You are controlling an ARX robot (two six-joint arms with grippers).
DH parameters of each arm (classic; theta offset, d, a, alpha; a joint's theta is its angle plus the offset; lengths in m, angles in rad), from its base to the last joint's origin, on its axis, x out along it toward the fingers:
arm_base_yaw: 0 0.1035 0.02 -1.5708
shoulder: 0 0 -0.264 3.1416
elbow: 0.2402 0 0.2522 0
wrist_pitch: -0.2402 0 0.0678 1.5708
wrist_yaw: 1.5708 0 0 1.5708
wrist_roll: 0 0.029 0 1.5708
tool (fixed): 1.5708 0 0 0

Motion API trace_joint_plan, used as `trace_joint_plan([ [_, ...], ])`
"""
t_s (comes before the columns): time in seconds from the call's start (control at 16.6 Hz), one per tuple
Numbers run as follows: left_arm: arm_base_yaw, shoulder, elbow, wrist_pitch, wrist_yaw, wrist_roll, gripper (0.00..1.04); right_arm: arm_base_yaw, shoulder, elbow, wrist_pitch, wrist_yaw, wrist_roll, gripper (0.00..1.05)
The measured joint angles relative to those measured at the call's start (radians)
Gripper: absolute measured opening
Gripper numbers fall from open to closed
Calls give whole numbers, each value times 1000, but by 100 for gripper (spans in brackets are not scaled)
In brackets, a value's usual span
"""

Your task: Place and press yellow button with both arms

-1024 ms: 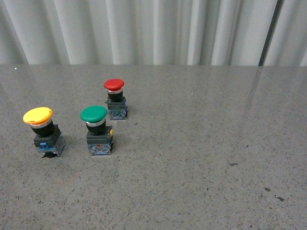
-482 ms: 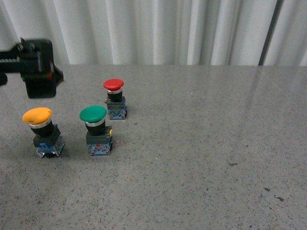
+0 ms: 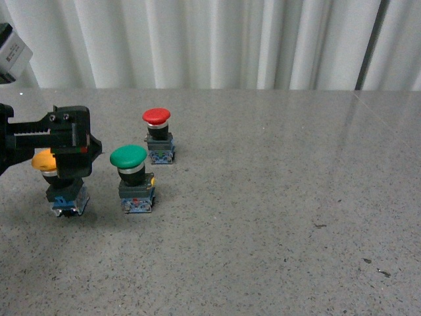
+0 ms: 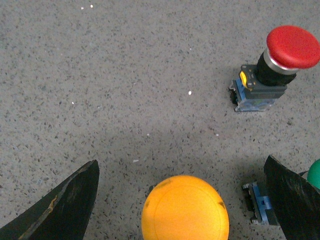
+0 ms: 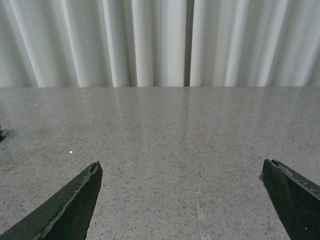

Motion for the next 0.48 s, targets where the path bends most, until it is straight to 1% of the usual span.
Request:
trace_joint_plan([
  [0.12, 0, 2, -10, 0, 7, 3, 98, 0, 0, 0, 0, 0, 0, 98],
  [0.18, 0, 2, -11, -2, 7, 18, 95, 0, 0, 0, 0, 0, 0, 98],
  [0.36, 0, 0, -19, -7, 5, 28, 77, 0, 0, 0, 0, 0, 0, 98],
  [0.48, 0, -6, -27, -16, 2, 43, 63, 0, 0, 0, 0, 0, 0, 98],
])
